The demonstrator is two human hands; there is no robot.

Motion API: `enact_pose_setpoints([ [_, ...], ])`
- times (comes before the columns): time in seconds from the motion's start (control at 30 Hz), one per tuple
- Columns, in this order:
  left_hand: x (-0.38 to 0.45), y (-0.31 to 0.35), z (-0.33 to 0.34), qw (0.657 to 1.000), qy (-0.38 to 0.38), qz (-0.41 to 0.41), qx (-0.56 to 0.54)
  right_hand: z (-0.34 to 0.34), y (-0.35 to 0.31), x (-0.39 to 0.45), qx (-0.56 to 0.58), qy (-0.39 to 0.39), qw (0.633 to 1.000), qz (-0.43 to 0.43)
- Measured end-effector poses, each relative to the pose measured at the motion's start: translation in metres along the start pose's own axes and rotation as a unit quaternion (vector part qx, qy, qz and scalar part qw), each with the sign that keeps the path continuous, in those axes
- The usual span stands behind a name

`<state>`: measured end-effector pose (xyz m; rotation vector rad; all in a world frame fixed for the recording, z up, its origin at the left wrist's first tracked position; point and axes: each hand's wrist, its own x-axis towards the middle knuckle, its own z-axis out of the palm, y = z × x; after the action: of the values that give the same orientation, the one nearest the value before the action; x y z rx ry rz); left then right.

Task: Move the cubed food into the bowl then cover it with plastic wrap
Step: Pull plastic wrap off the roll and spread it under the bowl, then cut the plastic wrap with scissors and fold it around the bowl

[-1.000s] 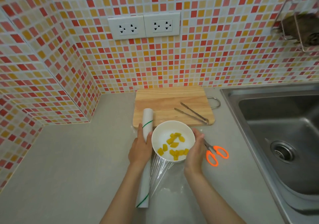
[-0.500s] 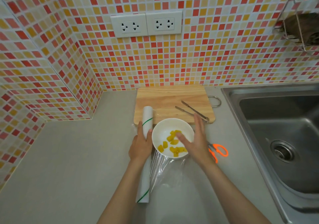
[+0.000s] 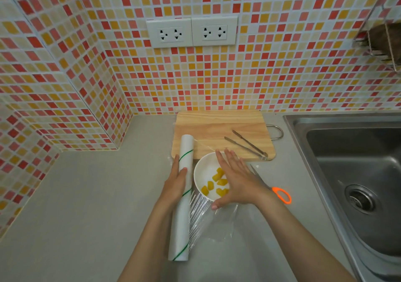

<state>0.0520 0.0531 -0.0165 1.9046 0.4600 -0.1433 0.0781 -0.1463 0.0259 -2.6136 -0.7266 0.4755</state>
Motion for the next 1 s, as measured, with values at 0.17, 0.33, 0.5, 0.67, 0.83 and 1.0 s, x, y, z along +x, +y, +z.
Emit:
enact_pose_setpoints([
  [0.17,-0.005,-0.001,-0.018,0.994,-0.008,-0.019,-0.105,-0.003,0.002,-0.001,-0.001,-0.006,1.000,-0.005],
  [0.33,-0.006,-0.003,-0.023,0.995,0.012,-0.001,-0.103,0.001,0.007,0.002,0.006,-0.011,1.000,-0.008],
  [0.5,-0.009,-0.005,-0.031,0.991,-0.046,-0.008,-0.126,0.000,0.015,0.009,-0.008,-0.025,0.999,-0.021],
  [0.67,-0.011,-0.011,-0.032,0.996,-0.009,0.022,-0.087,-0.003,0.020,0.012,-0.004,-0.039,0.998,-0.041],
  [0.83,-0.009,-0.017,-0.025,0.996,0.019,0.026,-0.085,-0.009,0.020,0.010,-0.004,-0.022,0.999,-0.046],
  [1.0,-0.005,-0.023,-0.023,0.995,0.021,0.035,-0.089,-0.012,0.032,-0.019,0.082,0.174,0.981,0.040],
])
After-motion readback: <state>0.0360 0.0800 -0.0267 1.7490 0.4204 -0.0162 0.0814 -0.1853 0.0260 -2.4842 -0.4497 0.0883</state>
